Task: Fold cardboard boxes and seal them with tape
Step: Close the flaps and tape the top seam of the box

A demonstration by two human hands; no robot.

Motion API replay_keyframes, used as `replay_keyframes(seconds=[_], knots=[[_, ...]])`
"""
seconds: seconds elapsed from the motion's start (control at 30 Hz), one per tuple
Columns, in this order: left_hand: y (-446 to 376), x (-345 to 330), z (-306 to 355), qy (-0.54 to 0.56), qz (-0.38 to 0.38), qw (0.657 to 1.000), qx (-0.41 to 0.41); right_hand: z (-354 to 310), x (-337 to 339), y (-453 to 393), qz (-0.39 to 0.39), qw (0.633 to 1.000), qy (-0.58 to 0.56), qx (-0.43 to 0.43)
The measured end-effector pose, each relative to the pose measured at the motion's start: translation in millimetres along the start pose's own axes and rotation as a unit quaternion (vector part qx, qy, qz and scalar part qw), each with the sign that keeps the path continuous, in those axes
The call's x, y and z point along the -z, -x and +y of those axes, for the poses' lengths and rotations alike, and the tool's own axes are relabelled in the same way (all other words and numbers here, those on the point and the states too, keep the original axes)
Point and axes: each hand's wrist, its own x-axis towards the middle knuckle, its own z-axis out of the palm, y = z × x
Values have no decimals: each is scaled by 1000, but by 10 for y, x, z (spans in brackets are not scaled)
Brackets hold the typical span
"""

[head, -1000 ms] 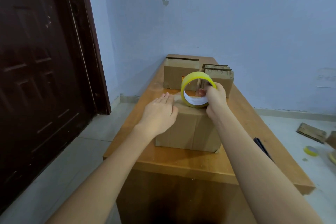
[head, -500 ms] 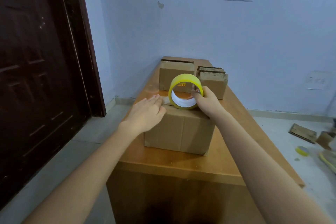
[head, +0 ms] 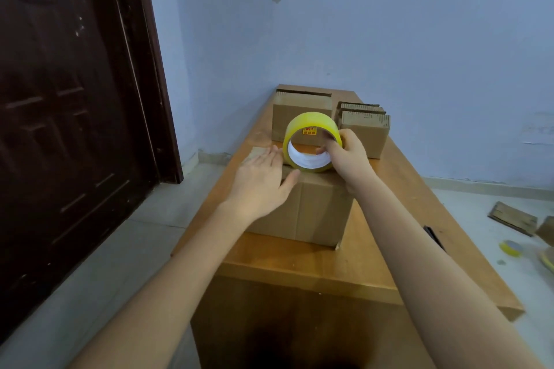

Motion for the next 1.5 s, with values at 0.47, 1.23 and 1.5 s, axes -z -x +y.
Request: replay_keyframes(seconds=[0.47,1.23,1.5], knots=[[-90,-90,-45,-23,8,1000,-20,74,60,47,-8,1000,28,4],[-40,-13,-1,-19,38,998,-37,90,66,104,185,935,-294,-79],[-11,-97,364,46,76,995,-45,109,37,95,198,925,-312,-88]])
